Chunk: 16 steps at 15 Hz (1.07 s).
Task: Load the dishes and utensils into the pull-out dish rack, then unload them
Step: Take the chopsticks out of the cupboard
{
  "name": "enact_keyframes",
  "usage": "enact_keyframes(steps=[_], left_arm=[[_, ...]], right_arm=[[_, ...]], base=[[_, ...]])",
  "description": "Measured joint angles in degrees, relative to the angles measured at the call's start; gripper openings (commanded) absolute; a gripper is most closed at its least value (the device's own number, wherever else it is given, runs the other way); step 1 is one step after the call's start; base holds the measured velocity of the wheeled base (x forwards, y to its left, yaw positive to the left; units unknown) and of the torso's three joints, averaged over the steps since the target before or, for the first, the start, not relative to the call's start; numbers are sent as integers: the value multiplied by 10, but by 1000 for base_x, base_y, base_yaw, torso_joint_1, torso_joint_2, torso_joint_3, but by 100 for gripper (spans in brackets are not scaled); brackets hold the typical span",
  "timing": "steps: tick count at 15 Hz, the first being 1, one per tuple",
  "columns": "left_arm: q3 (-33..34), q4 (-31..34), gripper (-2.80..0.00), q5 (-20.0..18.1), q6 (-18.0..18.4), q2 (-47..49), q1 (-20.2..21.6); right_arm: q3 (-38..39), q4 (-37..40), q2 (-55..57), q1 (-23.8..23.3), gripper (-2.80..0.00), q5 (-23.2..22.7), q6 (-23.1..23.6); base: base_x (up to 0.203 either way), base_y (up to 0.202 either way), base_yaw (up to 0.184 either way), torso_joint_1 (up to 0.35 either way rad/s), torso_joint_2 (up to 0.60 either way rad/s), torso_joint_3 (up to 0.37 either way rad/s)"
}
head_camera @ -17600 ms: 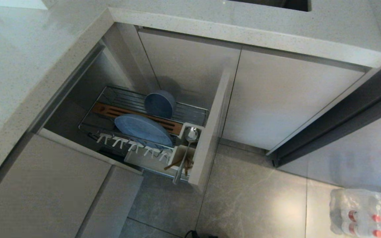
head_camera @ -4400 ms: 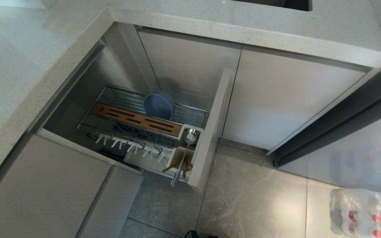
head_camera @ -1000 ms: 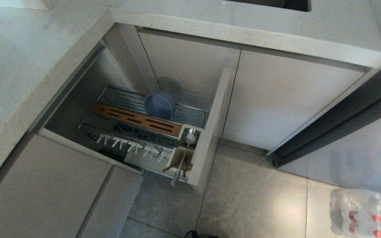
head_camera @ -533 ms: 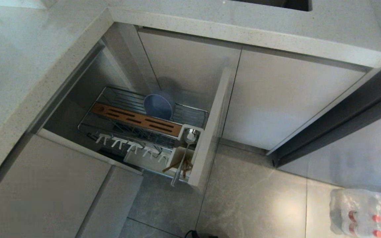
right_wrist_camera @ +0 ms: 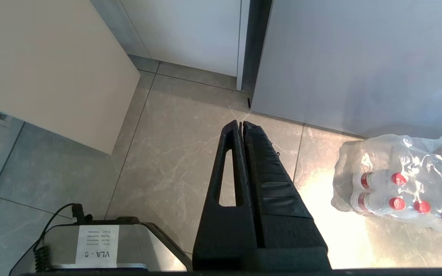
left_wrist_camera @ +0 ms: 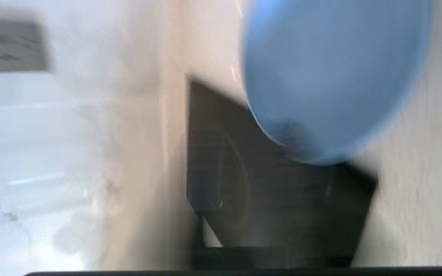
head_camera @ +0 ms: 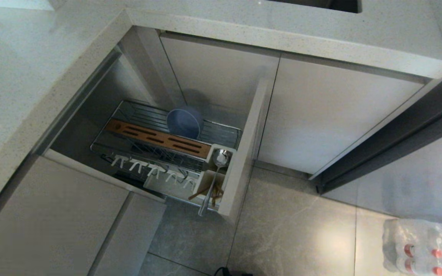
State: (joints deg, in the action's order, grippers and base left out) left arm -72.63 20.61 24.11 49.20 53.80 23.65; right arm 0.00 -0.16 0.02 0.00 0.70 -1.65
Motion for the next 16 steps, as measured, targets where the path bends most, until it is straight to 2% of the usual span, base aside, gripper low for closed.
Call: enact_keyframes(steps=[2, 4, 8, 10, 14, 16], left_arm=[[-2, -61, -280, -20, -18, -22, 0], [-3, -90, -280, -45, -37, -44, 0], [-10, -79, -280, -101, -98, -78, 2], [-32, -34, -280, -139, -142, -93, 1], [-104, 110, -280, -245, -280, -112, -5], [-114, 127, -280, -296, -358, -116, -9]], right_arm=[[0, 0, 0, 0, -280, 0, 0], [0, 0, 0, 0, -280, 0, 0], [0, 0, 0, 0, -280, 0, 0], [0, 0, 0, 0, -280, 0, 0], [0, 0, 0, 0, -280, 0, 0], [0, 0, 0, 0, -280, 0, 0]], base=[[0, 0, 0, 0, 0, 0], [0, 0, 0, 0, 0, 0], [0, 0, 0, 0, 0, 0], [0, 0, 0, 0, 0, 0], [0, 0, 0, 0, 0, 0], [0, 0, 0, 0, 0, 0]])
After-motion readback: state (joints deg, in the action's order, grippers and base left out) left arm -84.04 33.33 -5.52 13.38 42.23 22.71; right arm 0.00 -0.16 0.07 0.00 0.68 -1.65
